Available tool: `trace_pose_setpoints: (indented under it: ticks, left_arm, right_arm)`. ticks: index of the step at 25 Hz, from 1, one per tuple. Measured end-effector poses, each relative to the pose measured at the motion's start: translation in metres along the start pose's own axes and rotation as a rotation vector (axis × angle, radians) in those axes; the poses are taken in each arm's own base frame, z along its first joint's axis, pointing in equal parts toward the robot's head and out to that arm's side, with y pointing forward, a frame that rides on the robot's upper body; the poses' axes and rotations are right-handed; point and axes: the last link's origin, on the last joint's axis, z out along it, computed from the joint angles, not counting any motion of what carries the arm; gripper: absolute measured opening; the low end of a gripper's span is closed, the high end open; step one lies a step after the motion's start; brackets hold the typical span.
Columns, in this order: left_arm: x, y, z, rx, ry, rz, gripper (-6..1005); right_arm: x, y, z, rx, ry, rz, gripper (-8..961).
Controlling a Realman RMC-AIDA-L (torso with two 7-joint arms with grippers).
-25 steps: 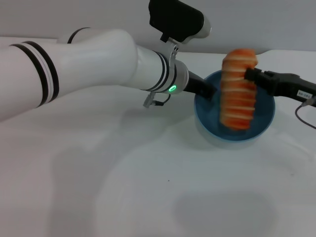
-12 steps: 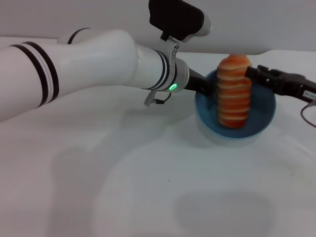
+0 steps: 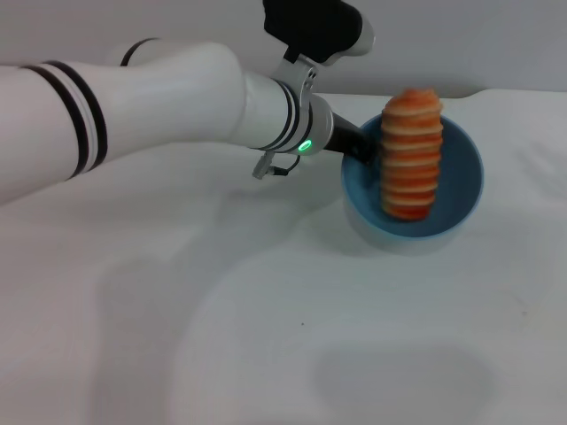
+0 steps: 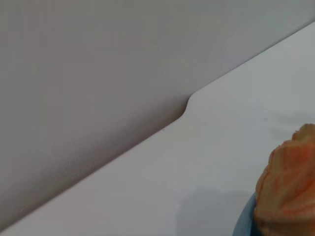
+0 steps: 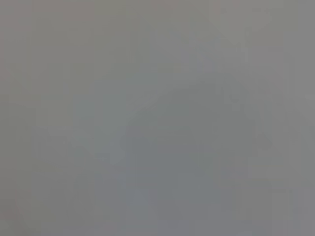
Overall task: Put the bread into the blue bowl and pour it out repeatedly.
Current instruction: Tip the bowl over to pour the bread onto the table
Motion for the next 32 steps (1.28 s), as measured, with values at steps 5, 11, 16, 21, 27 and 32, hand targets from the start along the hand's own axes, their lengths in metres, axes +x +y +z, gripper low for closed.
trace_pose_setpoints:
  ticks: [5, 11, 16, 21, 27, 32]
  left_arm:
    - [0.009, -0.001, 0.000, 0.015, 0.027, 0.021, -2]
    - [0.017, -0.003, 0.001, 0.040, 0.059, 0.047, -1]
    - [0.027, -0.003, 0.001, 0.063, 0.109, 0.085, -2]
    - [0.042, 0.006, 0.001, 0.075, 0.174, 0.195, -2]
    - [0.064, 0.022, 0.002, 0.064, 0.190, 0.336, -2]
    - [0.074, 0.028, 0.000, 0.072, 0.233, 0.437, -2]
  right_arm:
    - [0.024, -0.018, -0.003, 0.134, 0.096, -0.154, 489]
    - [0.037, -0.030, -0.031, 0.244, -0.102, -0.278, 501]
    - [0.048, -0.042, -0.048, 0.363, -0.138, -0.351, 510]
    - [0.070, -0.045, -0.064, 0.447, -0.172, -0.353, 520]
    - [0.093, -0.038, -0.071, 0.462, -0.155, -0.367, 531]
    - [0.100, -0.033, -0.075, 0.505, -0.233, -0.329, 541]
